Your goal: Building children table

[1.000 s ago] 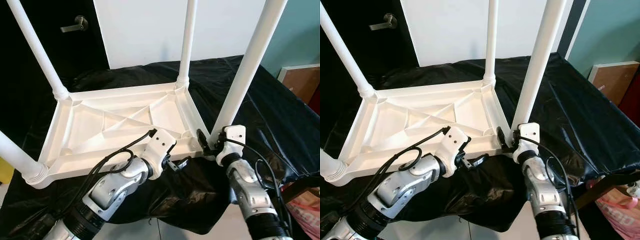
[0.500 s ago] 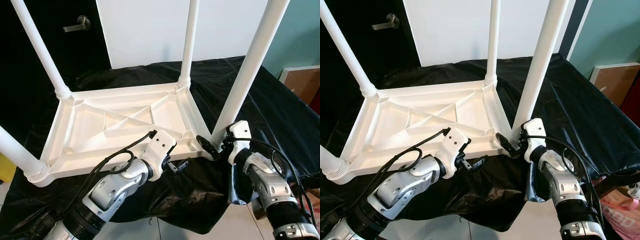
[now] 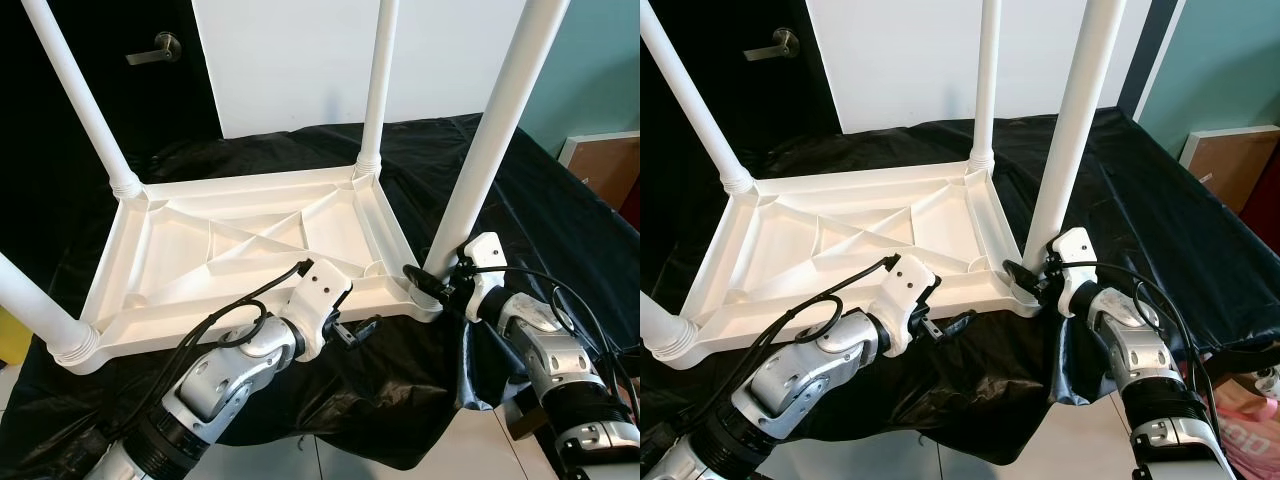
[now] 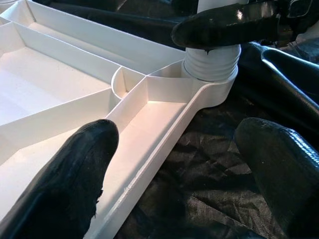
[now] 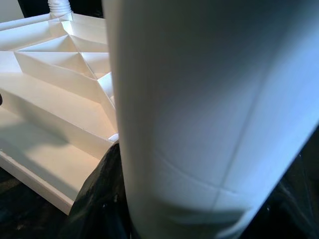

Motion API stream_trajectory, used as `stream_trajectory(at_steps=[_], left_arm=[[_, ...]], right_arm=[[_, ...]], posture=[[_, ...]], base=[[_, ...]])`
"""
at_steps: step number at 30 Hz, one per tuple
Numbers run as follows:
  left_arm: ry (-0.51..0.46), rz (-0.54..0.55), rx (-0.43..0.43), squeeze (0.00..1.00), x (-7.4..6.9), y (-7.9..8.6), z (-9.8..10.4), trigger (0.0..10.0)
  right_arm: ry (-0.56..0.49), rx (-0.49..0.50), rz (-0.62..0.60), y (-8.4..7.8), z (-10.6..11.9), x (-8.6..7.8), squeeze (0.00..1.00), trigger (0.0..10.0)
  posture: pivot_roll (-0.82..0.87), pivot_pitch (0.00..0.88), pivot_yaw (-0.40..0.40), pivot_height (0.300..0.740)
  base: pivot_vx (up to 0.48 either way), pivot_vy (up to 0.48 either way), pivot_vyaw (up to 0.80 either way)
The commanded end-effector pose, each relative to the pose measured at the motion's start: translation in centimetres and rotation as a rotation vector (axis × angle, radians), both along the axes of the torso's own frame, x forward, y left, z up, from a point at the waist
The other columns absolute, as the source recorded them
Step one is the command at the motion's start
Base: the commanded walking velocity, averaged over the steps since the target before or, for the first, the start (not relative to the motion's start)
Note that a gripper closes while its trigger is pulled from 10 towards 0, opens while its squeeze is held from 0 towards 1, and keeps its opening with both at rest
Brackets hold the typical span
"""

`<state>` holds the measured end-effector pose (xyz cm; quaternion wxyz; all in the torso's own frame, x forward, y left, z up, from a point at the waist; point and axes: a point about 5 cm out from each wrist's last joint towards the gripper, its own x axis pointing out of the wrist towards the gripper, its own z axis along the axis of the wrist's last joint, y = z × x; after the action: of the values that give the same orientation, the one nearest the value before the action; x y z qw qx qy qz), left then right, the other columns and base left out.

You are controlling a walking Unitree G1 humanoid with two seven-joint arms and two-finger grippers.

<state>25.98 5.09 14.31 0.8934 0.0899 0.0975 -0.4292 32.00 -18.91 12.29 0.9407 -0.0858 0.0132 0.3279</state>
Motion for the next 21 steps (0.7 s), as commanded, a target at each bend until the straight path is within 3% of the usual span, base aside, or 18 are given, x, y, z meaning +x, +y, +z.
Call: stream_trajectory(at_steps=[1,7,21], left_arm=[[0.051,-0.149,-0.01,0.0,-0.7,-0.2,-0.2,10.0],[0.052,-0.154,-0.011,0.0,-0.7,-0.3,-0.1,10.0],[0.056,-0.158,-0.015,0.0,-0.7,-0.5,-0.2,10.0]], right_arm=[[0.063,-0.012,0.008,0.1,-1.4,-0.4,0.0,10.0],[0.066,0.005,-0.033,0.0,-1.6,-0.3,0.0,10.0],[0.033,0.0,-0.264,0.7,-2.4,-0.4,0.0,10.0]], posture=[[-0.1,0.0,0.001,0.74],[-0.1,0.0,0.003,0.74],[-0.12,0.0,0.008,0.74]], base=[[0.0,0.0,0.0],[0.0,0.0,0.0],[0.0,0.0,0.0]])
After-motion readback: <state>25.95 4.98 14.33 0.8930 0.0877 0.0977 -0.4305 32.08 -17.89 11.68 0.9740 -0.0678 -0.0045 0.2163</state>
